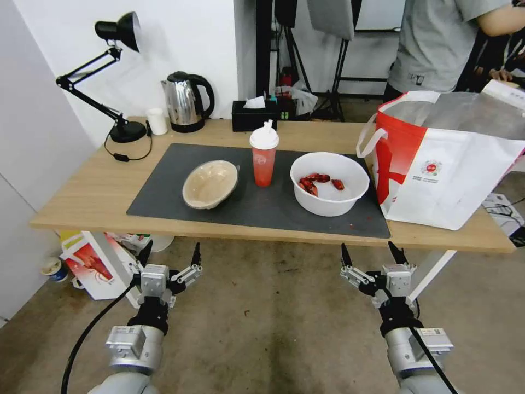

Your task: Pick up the trash from the table and place it into the takeout bag.

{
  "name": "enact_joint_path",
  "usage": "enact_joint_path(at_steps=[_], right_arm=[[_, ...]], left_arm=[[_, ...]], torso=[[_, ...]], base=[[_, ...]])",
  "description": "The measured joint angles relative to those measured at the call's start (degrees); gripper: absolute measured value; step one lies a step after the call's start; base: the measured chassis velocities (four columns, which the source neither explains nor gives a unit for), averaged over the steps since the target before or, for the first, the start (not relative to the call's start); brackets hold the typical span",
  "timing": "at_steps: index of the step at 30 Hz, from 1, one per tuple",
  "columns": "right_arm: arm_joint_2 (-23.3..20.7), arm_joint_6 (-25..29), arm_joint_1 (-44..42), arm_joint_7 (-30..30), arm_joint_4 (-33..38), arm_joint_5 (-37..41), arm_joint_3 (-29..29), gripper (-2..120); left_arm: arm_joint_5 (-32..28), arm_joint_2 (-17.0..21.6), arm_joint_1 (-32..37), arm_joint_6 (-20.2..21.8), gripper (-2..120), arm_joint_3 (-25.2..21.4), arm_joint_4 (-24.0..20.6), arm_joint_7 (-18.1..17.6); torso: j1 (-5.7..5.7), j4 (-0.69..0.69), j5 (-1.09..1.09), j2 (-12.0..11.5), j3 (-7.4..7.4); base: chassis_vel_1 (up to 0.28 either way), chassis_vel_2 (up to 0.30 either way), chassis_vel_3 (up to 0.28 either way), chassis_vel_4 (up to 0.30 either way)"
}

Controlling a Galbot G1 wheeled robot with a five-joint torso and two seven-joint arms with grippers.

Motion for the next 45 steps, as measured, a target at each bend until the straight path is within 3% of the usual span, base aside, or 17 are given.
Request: enact_joint_path(at_steps=[28, 31, 33, 34, 37, 38, 42, 44, 45], right_arm=[[0.0, 0.3, 0.2, 0.4, -0.4, -0.3, -0.3, 100], [0.1, 2.4, 1.0, 2.7, -2.2, -2.0, -1.5, 100], [0.4, 7.6, 3.2, 8.2, -6.7, -6.1, -4.6, 100], [0.4, 7.6, 3.2, 8.2, -6.7, -6.1, -4.6, 100], [0.8, 13.7, 5.8, 14.6, -12.0, -11.0, -8.3, 100], [0.8, 13.7, 5.8, 14.6, -12.0, -11.0, -8.3, 100], [1.1, 19.7, 8.3, 21.0, -17.3, -15.8, -12.0, 100], [1.1, 23.5, 10.1, 25.2, -20.5, -19.0, -13.4, 100], [1.1, 23.5, 10.1, 25.2, -20.5, -19.0, -13.4, 100]], left_arm=[[0.0, 0.0, -0.3, -0.4, 100, 0.0, 0.2, -0.1], [0.5, 0.0, -1.8, -2.8, 100, 0.1, 2.2, -0.6], [1.7, 0.1, -5.4, -8.0, 100, 0.3, 6.5, -1.9], [1.7, 0.1, -5.4, -8.0, 100, 0.3, 6.5, -1.9], [3.2, 0.2, -9.6, -14.4, 100, 0.6, 11.6, -3.4], [3.2, 0.2, -9.6, -14.4, 100, 0.6, 11.6, -3.4], [4.6, 0.4, -13.7, -20.8, 100, 0.9, 16.7, -4.9], [5.5, 0.5, -16.6, -25.1, 100, 1.1, 20.2, -6.0], [5.5, 0.5, -16.6, -25.1, 100, 1.1, 20.2, -6.0]], torso=[[0.00, 0.00, 0.00, 0.0, 0.00], [0.00, 0.00, -0.01, 0.0, 0.00], [0.00, 0.00, -0.01, 0.0, 0.00], [0.00, 0.00, -0.01, 0.0, 0.00], [0.00, 0.00, -0.01, 0.0, 0.01], [0.00, 0.00, -0.01, 0.0, 0.01], [0.00, 0.00, -0.01, 0.0, 0.01], [0.00, 0.00, -0.16, 0.0, 0.01], [0.00, 0.00, -0.16, 0.0, 0.01]], base=[[0.000, 0.000, 0.000, 0.000], [0.000, 0.000, 0.000, 0.000], [0.000, 0.000, 0.000, 0.000], [0.000, 0.000, 0.000, 0.000], [0.000, 0.000, 0.000, 0.000], [0.000, 0.000, 0.000, 0.000], [0.000, 0.000, 0.000, 0.000], [0.000, 0.000, 0.000, 0.000], [0.000, 0.000, 0.000, 0.000]])
